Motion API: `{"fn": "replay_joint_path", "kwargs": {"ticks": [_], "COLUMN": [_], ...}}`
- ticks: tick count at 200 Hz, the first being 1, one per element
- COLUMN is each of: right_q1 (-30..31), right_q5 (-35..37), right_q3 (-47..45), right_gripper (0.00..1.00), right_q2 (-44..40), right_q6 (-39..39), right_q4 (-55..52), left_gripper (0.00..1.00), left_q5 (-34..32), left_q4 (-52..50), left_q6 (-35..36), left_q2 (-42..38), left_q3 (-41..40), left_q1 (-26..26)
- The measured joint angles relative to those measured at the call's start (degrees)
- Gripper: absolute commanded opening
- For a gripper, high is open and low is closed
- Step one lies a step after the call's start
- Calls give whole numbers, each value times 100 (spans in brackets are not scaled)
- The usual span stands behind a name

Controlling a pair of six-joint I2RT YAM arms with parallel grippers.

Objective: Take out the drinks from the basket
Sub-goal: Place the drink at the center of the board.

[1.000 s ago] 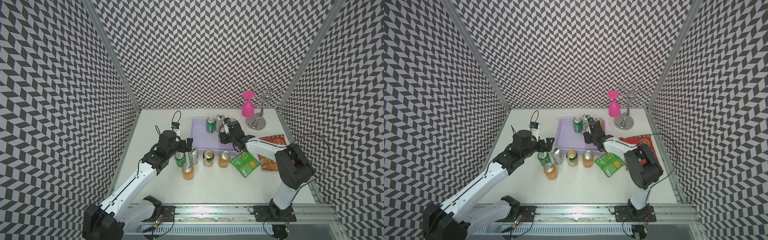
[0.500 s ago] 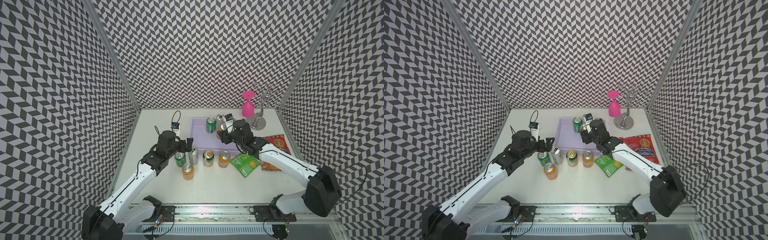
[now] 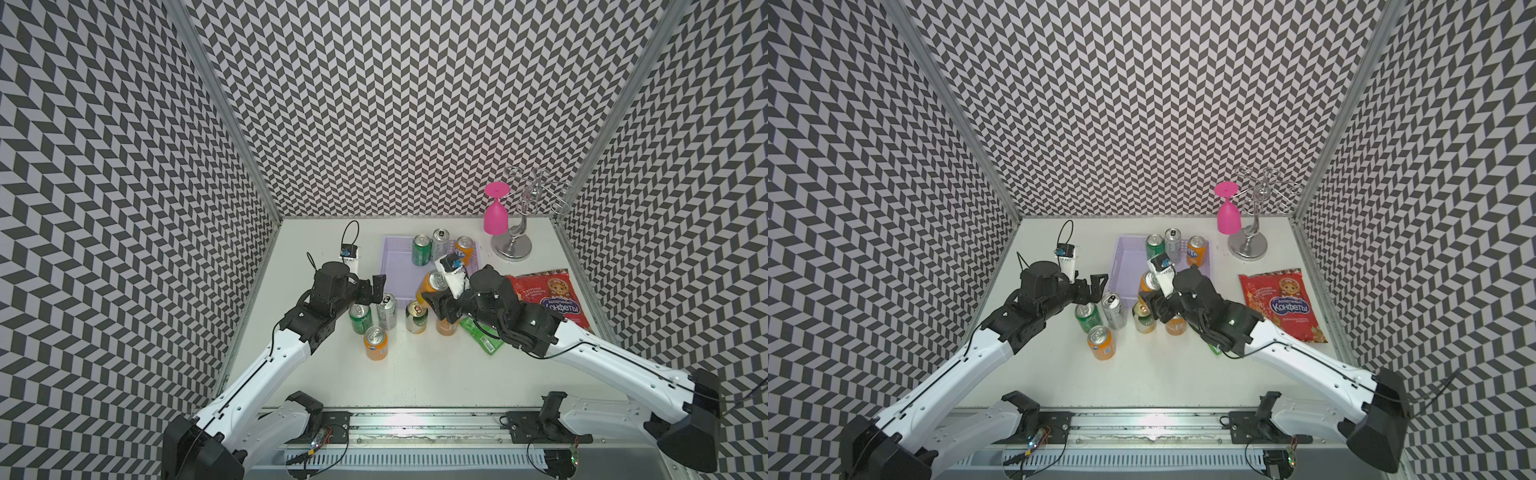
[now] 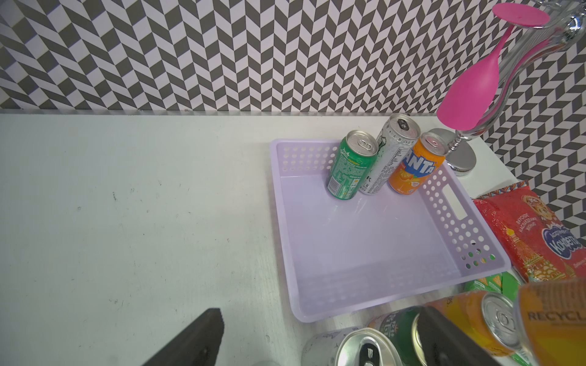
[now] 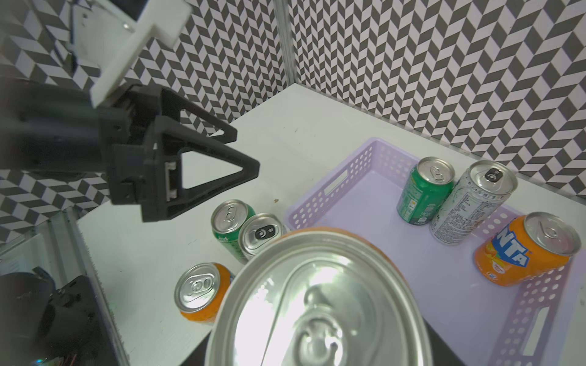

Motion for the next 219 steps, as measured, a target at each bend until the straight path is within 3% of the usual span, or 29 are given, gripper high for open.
{"fn": "replay_joint_path", "kwargs": {"ticks": [92, 219], "right_q1": [1290, 1475], "right_q5": [205, 186], "right_q3": [-822, -1434], "right_gripper": [49, 49], "right_q2": [68, 1331], "right_q6": [339, 494], "right_q4": [48, 1165], "left_gripper": [99, 99], "left_q5": [-72, -125], "left_q4": [0, 0], "left_q6": [0, 0], "left_q2": [-24, -24], "left_q3": [0, 0], "left_q1": [0, 0]}}
